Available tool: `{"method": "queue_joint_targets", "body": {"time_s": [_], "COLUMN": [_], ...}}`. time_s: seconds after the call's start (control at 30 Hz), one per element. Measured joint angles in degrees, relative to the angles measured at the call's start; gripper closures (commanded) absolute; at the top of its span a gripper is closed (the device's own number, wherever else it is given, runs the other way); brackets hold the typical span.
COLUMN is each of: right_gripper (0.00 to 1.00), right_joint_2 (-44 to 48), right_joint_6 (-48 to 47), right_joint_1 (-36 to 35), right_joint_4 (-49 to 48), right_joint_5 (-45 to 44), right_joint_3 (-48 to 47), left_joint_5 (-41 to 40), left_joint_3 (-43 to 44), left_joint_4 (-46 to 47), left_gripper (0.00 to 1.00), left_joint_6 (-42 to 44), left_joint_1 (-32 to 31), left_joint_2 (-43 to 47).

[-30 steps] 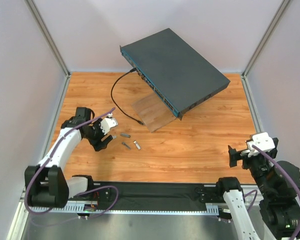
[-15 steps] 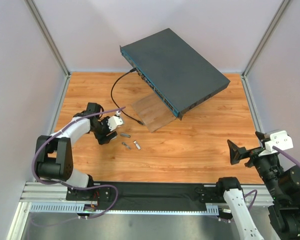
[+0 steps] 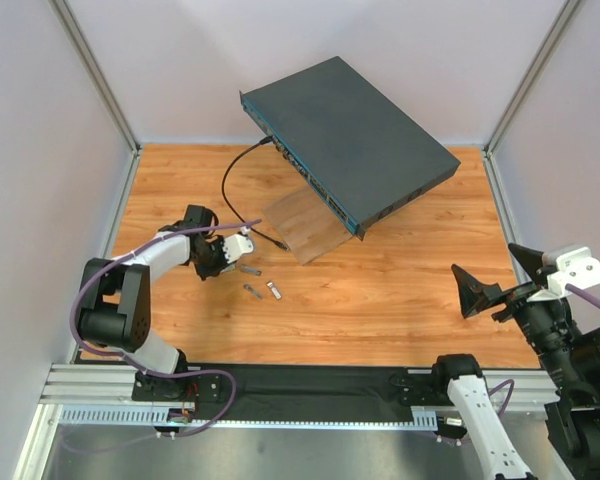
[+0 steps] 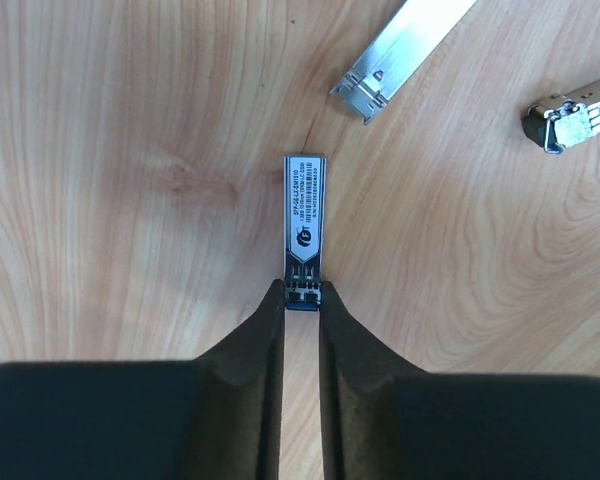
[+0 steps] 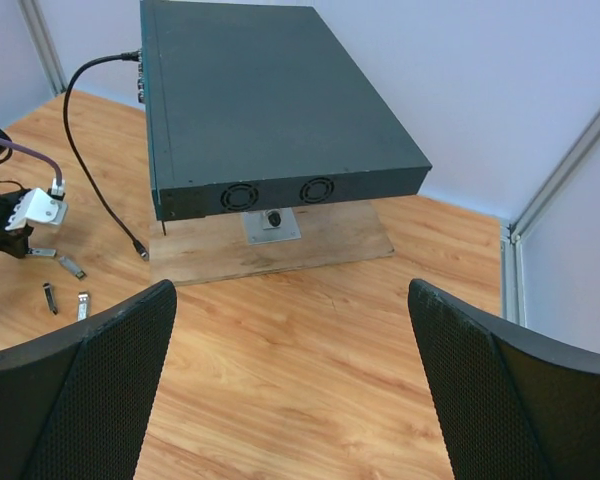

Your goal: Insert the plug into the switch port

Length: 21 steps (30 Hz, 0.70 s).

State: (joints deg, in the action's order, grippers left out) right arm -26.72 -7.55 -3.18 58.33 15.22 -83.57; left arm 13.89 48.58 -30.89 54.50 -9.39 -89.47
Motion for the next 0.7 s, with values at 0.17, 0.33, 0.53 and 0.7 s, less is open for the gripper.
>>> {"method": "queue_joint_targets", "body": {"time_s": [0.17,0.33,0.53,0.7], "right_gripper": [0.00,0.06,0.00,0.02], "right_joint_2": [-3.06,-7.58,-13.16,-20.37], "right_joint_6": [-1.70,-4.59,-9.46,-11.82], "right_joint_1": [0.00,0.00,0.00,0.00], "right_joint_4": [-1.60,-3.15,-5.16,-8.98], "right_joint_5": [2.78,6.32,13.92,21.94], "right_joint_3": [-1.22,-3.30,-6.01,-10.38], "left_joint_5": [-0.31,1.29,10.16,19.91], "left_joint_3": [-0.46,-1.60,5.40,16.81], "left_joint_4": [-2.08,-9.42,-23.47,-30.75], "left_gripper": [0.99,1.00,1.00,1.00], "left_joint_6": [-0.44,-1.40,-6.38,-14.25], "left_joint_1": [-0.37,-0.37,-0.39,-1.18], "left_joint_2": [1.73,11.65,26.29,31.26]}}
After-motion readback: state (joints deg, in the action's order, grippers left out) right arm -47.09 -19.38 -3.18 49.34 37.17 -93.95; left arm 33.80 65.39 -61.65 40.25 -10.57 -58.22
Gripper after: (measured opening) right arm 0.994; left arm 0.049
